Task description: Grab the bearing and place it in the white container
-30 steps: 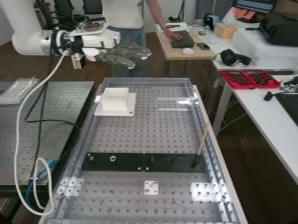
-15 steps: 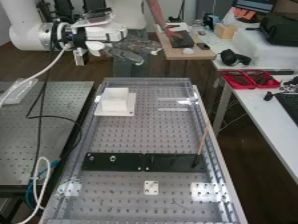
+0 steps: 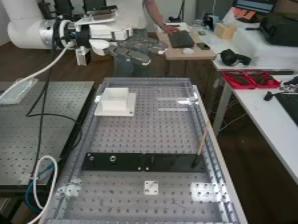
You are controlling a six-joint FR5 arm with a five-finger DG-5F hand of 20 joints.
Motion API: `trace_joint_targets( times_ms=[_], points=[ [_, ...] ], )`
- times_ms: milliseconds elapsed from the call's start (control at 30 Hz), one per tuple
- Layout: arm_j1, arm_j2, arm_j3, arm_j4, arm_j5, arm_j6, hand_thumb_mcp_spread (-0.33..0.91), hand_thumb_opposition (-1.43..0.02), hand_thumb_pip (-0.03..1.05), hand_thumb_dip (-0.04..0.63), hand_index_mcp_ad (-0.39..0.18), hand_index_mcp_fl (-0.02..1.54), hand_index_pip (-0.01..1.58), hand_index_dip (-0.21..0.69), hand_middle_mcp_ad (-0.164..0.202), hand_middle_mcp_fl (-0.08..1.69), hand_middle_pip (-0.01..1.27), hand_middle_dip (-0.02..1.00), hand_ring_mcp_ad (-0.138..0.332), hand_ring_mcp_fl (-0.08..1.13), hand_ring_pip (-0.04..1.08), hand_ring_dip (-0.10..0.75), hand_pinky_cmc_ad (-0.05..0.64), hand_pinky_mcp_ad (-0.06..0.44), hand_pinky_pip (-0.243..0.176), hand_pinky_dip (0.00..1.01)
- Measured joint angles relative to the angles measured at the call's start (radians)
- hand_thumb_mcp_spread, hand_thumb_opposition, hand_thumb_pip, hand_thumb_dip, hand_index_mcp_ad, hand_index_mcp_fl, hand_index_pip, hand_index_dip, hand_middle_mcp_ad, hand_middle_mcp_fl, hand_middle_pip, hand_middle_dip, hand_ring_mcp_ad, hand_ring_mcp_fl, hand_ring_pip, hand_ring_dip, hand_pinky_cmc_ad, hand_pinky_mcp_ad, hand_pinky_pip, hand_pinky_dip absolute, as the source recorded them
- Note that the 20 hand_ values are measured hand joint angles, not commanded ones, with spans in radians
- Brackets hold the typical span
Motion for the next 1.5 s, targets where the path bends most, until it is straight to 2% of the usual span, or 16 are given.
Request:
trace_joint_targets(
  times_ms=[133,300,400,900,1000,1100,1300,1367,1400,1500],
  points=[
    [-0.010,-0.003,0.009,-0.008,0.007,-0.005,0.32,-0.76,0.42,0.175,-0.122,0.34,0.09,0.286,0.063,0.02,0.14,0.14,0.112,0.00,0.09,0.007,0.386,0.290,-0.105,0.15],
    [-0.031,-0.010,0.019,-0.021,0.008,0.000,0.32,-0.76,0.42,0.175,-0.120,0.32,0.09,0.283,0.063,0.02,0.14,0.14,0.103,0.00,0.09,0.007,0.382,0.290,-0.105,0.15],
    [-0.049,-0.017,0.026,-0.029,-0.005,0.002,0.33,-0.75,0.42,0.161,-0.117,0.31,0.09,0.279,0.063,0.02,0.14,0.14,0.120,0.00,0.09,0.007,0.386,0.290,-0.105,0.15],
    [-0.189,-0.016,0.056,-0.055,-0.249,0.003,0.30,-0.73,0.37,0.127,-0.124,0.20,0.09,0.248,0.063,0.03,0.14,0.14,0.119,0.01,0.09,0.007,0.382,0.297,-0.105,0.15],
    [-0.213,-0.020,0.063,-0.065,-0.294,0.003,0.30,-0.71,0.34,0.108,-0.126,0.16,0.09,0.232,0.066,0.04,0.14,0.14,0.138,0.01,0.09,0.003,0.382,0.309,-0.103,0.15],
    [-0.233,-0.021,0.069,-0.065,-0.325,0.001,0.30,-0.69,0.30,0.079,-0.127,0.11,0.09,0.201,0.065,0.04,0.14,0.14,0.140,0.01,0.10,0.012,0.386,0.316,-0.075,0.15],
    [-0.262,-0.023,0.076,-0.060,-0.370,0.003,0.30,-0.67,0.29,0.066,-0.119,0.09,0.09,0.155,0.065,0.05,0.14,0.14,0.138,0.01,0.10,0.017,0.396,0.344,-0.026,0.15],
    [-0.269,-0.025,0.078,-0.060,-0.381,0.008,0.30,-0.67,0.29,0.066,-0.122,0.07,0.09,0.154,0.065,0.06,0.14,0.14,0.138,0.01,0.10,0.021,0.417,0.363,-0.028,0.15],
    [-0.272,-0.027,0.078,-0.060,-0.385,0.010,0.30,-0.67,0.29,0.051,-0.122,0.07,0.09,0.138,0.065,0.06,0.14,0.14,0.138,0.01,0.10,0.021,0.412,0.363,-0.014,0.15],
    [-0.281,-0.028,0.078,-0.053,-0.398,0.018,0.30,-0.66,0.27,0.051,-0.120,0.07,0.09,0.127,0.065,0.06,0.14,0.14,0.138,0.01,0.10,0.021,0.435,0.360,-0.010,0.15]
  ],
)
